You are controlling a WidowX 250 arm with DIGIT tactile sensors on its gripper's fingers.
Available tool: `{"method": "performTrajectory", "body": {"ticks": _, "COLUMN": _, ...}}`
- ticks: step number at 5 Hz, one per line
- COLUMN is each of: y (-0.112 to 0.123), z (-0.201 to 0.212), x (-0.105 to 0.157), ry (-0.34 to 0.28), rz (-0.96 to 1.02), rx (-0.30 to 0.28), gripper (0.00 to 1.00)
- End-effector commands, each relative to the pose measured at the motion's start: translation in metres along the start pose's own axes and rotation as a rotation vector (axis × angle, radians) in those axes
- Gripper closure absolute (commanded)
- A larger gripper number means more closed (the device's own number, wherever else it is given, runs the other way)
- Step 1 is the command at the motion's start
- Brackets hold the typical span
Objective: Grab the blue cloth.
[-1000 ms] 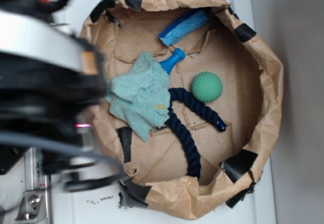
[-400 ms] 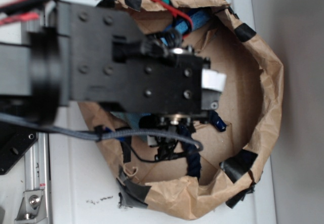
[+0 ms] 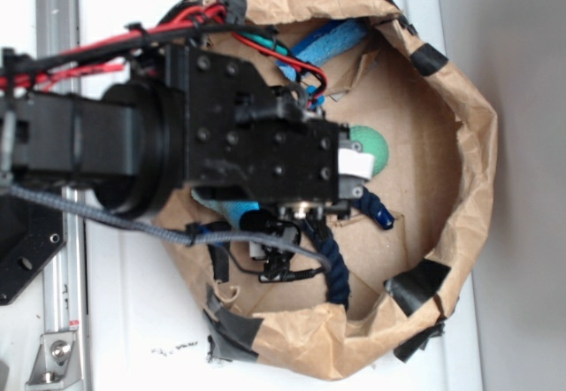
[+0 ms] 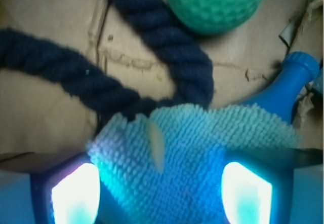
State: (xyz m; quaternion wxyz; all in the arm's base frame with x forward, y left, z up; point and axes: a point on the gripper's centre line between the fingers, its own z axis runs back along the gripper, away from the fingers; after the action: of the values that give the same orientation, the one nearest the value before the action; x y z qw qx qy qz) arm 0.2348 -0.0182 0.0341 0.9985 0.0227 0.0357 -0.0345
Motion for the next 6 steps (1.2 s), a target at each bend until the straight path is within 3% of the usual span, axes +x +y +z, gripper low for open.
{"method": "performTrajectory", "body": {"ticks": 1, "y": 0.026, "z": -0.014, "x": -0.011, "ry": 0.012, "rz": 0.075, "rx": -0.003, "gripper": 1.0}}
{"method": "performTrajectory", "body": {"ticks": 3, "y": 0.034, "z": -0.002, "x": -0.012, "ry": -0.019, "rz": 0.082, "rx": 0.009, "gripper": 1.0}}
{"method": "performTrajectory", "body": {"ticks": 4, "y": 0.041, "z": 0.032, "x": -0.016, "ry": -0.102, "rz": 0.098, "rx": 0.0, "gripper": 1.0}}
{"method": "performTrajectory", "body": {"ticks": 5, "y": 0.042, "z": 0.08, "x": -0.022, "ry": -0.238, "rz": 0.124, "rx": -0.041, "gripper": 1.0}}
{"method": "performTrajectory", "body": {"ticks": 6, "y": 0.041, "z": 0.129, "x": -0.026, "ry": -0.289, "rz": 0.12, "rx": -0.081, "gripper": 1.0}}
